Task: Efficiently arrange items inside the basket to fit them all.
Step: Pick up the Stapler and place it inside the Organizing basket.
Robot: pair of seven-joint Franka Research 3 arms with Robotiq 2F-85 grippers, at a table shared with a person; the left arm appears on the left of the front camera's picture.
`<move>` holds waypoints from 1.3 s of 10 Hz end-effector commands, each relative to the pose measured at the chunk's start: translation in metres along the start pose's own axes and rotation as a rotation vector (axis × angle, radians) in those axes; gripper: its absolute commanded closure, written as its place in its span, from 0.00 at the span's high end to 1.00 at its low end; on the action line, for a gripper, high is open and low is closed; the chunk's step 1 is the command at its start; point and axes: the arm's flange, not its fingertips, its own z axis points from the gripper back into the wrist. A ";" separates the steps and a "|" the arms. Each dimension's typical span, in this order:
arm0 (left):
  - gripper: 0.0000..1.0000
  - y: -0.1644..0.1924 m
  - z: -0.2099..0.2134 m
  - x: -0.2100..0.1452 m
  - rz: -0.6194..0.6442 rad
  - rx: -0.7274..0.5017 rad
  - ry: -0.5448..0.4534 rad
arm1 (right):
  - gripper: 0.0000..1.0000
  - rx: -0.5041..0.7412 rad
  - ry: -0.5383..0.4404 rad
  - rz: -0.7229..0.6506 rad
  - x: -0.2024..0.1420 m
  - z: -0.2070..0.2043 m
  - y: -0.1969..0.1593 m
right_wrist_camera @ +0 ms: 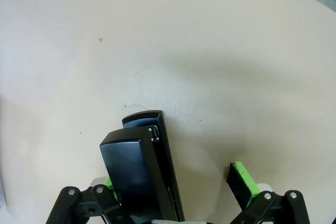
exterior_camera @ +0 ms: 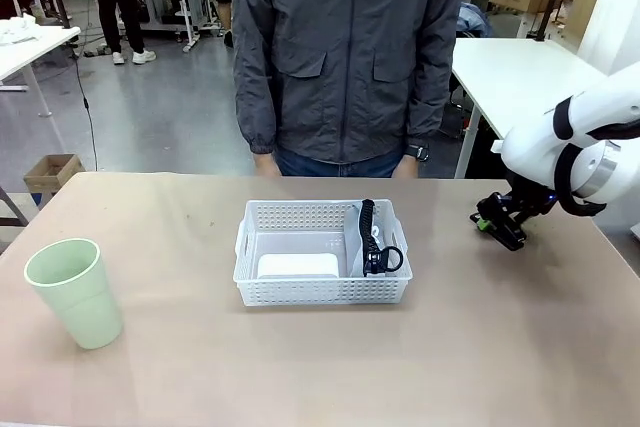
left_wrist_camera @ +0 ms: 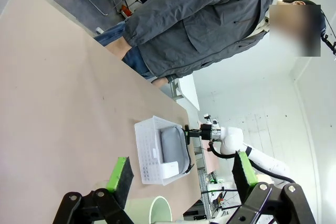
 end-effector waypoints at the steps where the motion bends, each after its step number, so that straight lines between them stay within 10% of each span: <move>1: 1.00 -0.003 0.001 0.000 -0.006 -0.009 0.005 | 1.00 0.012 -0.004 0.016 0.003 -0.002 -0.003; 2: 1.00 -0.003 0.001 0.000 -0.006 -0.009 0.005 | 1.00 0.045 -0.014 0.046 0.002 -0.002 -0.002; 3: 1.00 -0.003 0.001 0.000 -0.006 -0.009 0.005 | 0.48 0.031 -0.009 0.052 0.002 -0.001 -0.003; 4: 1.00 -0.003 0.001 0.000 -0.006 -0.009 0.005 | 0.40 0.029 0.003 0.068 0.002 -0.001 -0.002; 5: 1.00 -0.003 0.001 0.000 -0.006 -0.009 0.005 | 0.00 0.020 0.013 0.079 0.002 -0.001 -0.001; 8: 1.00 -0.003 0.001 0.000 -0.006 -0.009 0.005 | 0.14 0.031 0.019 0.093 0.001 0.000 0.001; 13: 1.00 -0.003 0.001 0.000 -0.006 -0.009 0.005 | 0.00 0.074 0.043 0.052 0.002 -0.008 -0.002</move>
